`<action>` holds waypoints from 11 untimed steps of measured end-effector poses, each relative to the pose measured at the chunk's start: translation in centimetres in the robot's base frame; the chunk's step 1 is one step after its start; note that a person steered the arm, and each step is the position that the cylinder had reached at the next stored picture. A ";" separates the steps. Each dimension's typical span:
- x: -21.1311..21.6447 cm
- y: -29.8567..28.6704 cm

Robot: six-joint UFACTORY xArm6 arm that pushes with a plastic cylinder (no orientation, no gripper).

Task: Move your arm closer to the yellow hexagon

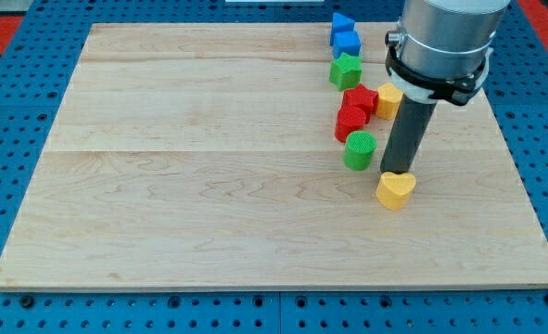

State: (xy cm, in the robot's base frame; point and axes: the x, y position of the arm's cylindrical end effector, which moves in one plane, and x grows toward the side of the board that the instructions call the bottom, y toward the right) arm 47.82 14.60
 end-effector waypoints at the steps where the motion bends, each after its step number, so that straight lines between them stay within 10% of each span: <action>1: 0.8 2.3; 3: 1.7 7.8; 7: -16.1 10.7; 11: -15.6 3.8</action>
